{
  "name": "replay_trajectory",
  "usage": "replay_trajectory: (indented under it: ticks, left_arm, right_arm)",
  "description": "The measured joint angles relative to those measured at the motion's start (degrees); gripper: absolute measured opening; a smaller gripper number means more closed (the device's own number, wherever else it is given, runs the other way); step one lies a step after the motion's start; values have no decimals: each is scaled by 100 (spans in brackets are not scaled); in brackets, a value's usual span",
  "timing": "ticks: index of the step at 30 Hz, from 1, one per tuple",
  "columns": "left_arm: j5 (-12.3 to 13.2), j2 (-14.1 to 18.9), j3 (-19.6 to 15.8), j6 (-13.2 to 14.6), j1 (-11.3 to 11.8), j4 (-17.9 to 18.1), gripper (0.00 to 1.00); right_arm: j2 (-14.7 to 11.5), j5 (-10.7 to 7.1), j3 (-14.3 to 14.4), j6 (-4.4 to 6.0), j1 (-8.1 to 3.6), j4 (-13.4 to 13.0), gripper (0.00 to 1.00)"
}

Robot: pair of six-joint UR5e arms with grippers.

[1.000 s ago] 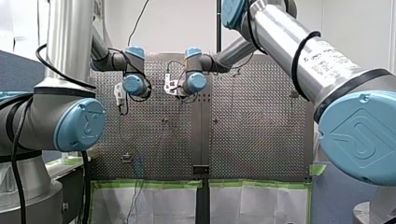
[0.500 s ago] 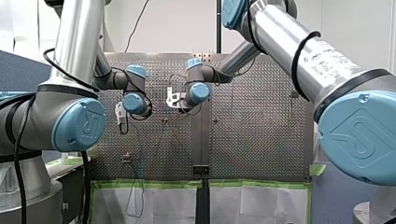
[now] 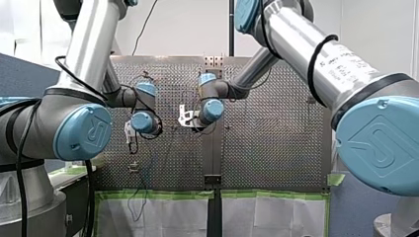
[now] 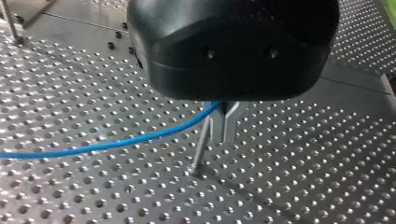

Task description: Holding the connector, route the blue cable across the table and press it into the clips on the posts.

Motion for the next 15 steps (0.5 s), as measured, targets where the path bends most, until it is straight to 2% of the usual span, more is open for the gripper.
replay_trajectory:
  ticks: [5, 15]
  left_arm:
    - [98, -166, 27, -67, 9, 154, 0]
    - [202, -193, 167, -139, 79, 237, 0]
  right_arm:
    - [127, -1, 24, 22, -62, -50, 0]
    - [164, -40, -68, 44, -187, -169, 0]
